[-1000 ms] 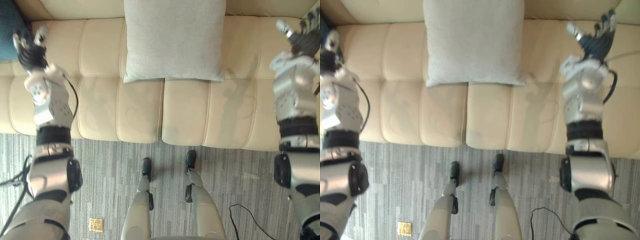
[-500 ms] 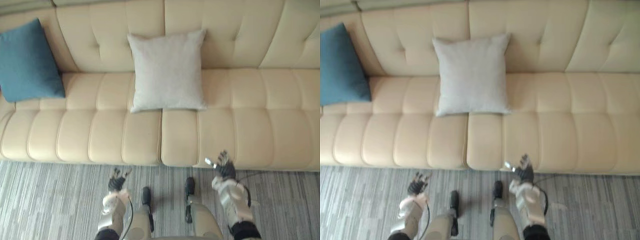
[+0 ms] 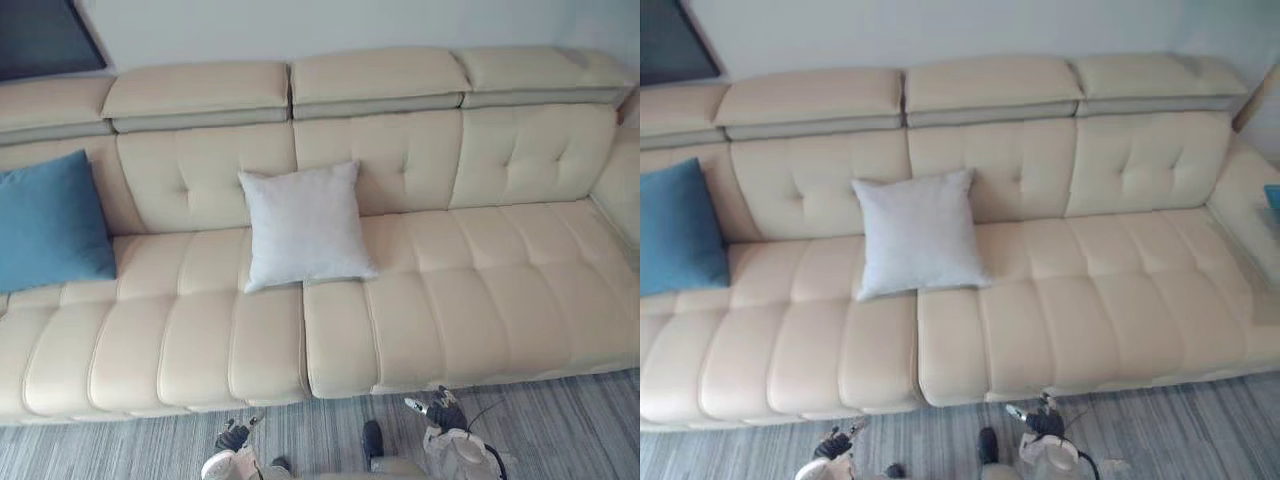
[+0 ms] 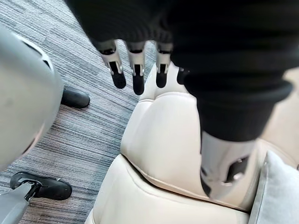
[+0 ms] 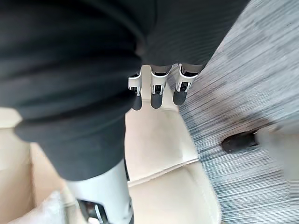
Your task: Pick up cushions and gather them together orderly.
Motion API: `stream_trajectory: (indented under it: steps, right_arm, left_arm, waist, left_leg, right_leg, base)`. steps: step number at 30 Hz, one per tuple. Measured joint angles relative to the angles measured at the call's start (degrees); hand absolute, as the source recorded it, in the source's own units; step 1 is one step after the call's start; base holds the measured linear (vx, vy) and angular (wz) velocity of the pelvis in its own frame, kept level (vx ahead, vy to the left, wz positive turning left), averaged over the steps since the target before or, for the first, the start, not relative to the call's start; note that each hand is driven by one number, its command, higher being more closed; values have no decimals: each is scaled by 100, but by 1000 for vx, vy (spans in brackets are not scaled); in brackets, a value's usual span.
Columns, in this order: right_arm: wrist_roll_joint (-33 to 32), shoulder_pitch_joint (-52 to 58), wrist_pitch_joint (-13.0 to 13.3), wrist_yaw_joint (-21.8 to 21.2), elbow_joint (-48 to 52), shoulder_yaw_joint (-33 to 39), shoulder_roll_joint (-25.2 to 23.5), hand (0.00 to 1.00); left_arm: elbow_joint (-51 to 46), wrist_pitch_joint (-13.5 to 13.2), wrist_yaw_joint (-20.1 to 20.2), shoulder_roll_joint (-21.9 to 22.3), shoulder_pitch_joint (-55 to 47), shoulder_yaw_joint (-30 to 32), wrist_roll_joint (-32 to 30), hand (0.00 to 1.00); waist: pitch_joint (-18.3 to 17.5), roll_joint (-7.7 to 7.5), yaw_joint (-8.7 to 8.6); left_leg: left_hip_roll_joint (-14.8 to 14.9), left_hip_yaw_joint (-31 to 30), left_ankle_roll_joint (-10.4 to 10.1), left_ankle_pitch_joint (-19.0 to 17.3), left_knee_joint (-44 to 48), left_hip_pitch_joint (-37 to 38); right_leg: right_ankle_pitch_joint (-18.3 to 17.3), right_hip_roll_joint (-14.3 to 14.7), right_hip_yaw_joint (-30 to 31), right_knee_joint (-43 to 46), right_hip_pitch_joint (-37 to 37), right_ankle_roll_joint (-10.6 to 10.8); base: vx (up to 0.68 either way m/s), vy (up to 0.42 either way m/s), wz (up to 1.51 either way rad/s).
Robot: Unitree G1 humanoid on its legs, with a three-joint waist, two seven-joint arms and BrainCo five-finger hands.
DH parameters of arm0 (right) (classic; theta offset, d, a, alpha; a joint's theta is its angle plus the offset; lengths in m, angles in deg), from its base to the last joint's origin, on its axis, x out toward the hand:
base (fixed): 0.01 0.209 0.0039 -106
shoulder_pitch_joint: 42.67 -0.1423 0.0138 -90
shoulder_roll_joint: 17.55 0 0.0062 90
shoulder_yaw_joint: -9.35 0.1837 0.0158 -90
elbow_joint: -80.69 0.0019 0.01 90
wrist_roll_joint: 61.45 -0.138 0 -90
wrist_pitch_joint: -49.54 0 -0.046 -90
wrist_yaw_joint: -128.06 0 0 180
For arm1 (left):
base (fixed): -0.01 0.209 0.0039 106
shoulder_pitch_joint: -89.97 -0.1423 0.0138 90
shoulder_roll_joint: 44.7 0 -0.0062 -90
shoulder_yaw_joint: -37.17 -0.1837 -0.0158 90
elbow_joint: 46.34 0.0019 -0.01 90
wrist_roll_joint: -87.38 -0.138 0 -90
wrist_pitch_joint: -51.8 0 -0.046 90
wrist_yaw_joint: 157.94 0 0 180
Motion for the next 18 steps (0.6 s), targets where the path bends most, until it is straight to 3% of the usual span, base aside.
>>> stream_trajectory:
  steps: [1,2,3,4,5,6,7,8,9,11,12,13,15,16,17,18]
  right_arm:
    - [1,-12,-13,0,-37,-1,-14,0]
    - [2,-114,-45,-1,-97,52,-57,0]
    - [5,-127,-58,5,-194,96,-138,0]
    - [6,-112,-62,7,-220,97,-156,0]
    - [11,-80,-68,6,-324,89,-221,0]
    - [14,-83,-77,4,-417,91,-246,0]
    - [16,-143,-81,6,-417,91,-220,0]
    - [16,-250,-86,16,-405,91,-207,0]
    - [12,-418,-83,114,-382,103,-110,0]
    - [8,-626,-84,154,-371,102,-126,0]
    - [2,-759,-84,176,-369,103,-121,0]
    - [1,-843,-84,211,-363,88,-161,0]
    - [1,-788,-90,228,-365,86,-193,0]
    - [0,-712,-95,232,-382,86,-224,0]
    - [-11,-638,-99,238,-406,93,-248,0]
    - [-12,-555,-105,276,-415,110,-193,0]
  left_arm:
    - [-20,5,-30,11,18,27,-1,0]
    - [-46,2,-41,107,49,253,-4,0]
    - [-53,10,-70,98,54,356,-5,0]
    - [-67,14,-77,94,44,373,-6,0]
    - [-141,16,-123,45,-18,374,-11,0]
    - [-232,26,-177,-7,-9,387,-13,0]
    - [-246,31,-185,18,-9,394,-12,0]
    - [-247,45,-193,96,-23,401,-11,0]
    - [-294,54,-234,208,19,339,-9,0]
    - [-328,56,-328,171,198,131,-8,0]
    - [-329,57,-343,190,337,-16,-4,0]
    - [-323,57,-383,246,427,-151,-3,0]
    - [-282,65,-367,257,415,-316,-1,0]
    - [-286,62,-369,256,360,-304,-3,0]
    - [-291,46,-364,255,379,-296,-11,0]
    - [-301,37,-359,254,390,-289,-12,0]
  waist:
    - [1,15,22]
    - [5,81,72]
    - [9,48,55]
    - [2,17,50]
    - [-76,-147,47]
    - [-166,-342,69]
    - [-155,-331,96]
    - [-161,-221,155]
    - [-139,-49,236]
    - [19,-106,242]
    - [142,-41,261]
    - [302,114,259]
    - [338,125,199]
    - [343,90,190]
    - [391,-4,179]
    - [403,-25,146]
  left_leg:
    - [105,42,42,6,41,-24]
    - [224,66,44,15,61,-88]
    - [185,-41,40,63,106,-82]
    - [173,-115,42,65,148,-79]
    - [94,-326,43,65,311,-127]
    - [30,-448,42,64,563,-317]
    - [51,-467,43,66,634,-380]
    - [154,-456,153,150,673,-508]
    - [329,-445,46,448,558,-610]
    - [330,-453,17,464,736,-930]
    - [421,-482,-31,484,784,-1065]
    - [552,-497,-156,559,705,-1105]
    - [668,-465,-387,709,524,-1039]
    - [674,-442,-392,949,245,-930]
    - [670,-437,-337,936,281,-886]
    - [581,-443,-124,715,635,-906]
  right_leg:
    - [61,20,4,27,-21,115]
    - [-277,11,-183,833,-290,45]
    - [-1078,-266,-440,2732,-608,-21]
    - [-1191,-349,-458,3068,-584,74]
    - [-1398,-650,-449,3675,-420,280]
    - [-1539,-662,-430,3580,-346,410]
    - [-1516,-610,-483,3528,-350,391]
    - [-1465,-502,-481,3205,-291,354]
    - [-1630,-423,-439,2622,61,279]
    - [-1913,-432,-579,2177,156,196]
    - [-1938,-364,-687,2002,142,139]
    - [-1867,-198,-812,1841,152,14]
    - [-1905,-122,-939,1865,90,-173]
    - [-1861,-141,-1000,1831,26,-315]
    - [-1805,-175,-1011,1775,13,-408]
    - [-1731,-242,-1017,1717,-10,-492]
  base:
    - [-44,67,-9]
    - [-50,42,15]
    - [-33,12,34]
    - [35,-107,76]
    - [25,-219,77]
    - [19,-205,67]
    - [-78,-126,23]
    - [-100,-90,-10]
    - [-200,-266,-19]
    - [-198,-281,-8]
    - [-216,-168,-3]
    - [-384,-258,-7]
    - [-259,-129,-7]
    - [-224,-76,-6]
    - [-295,-88,-3]
    - [-222,-35,1]
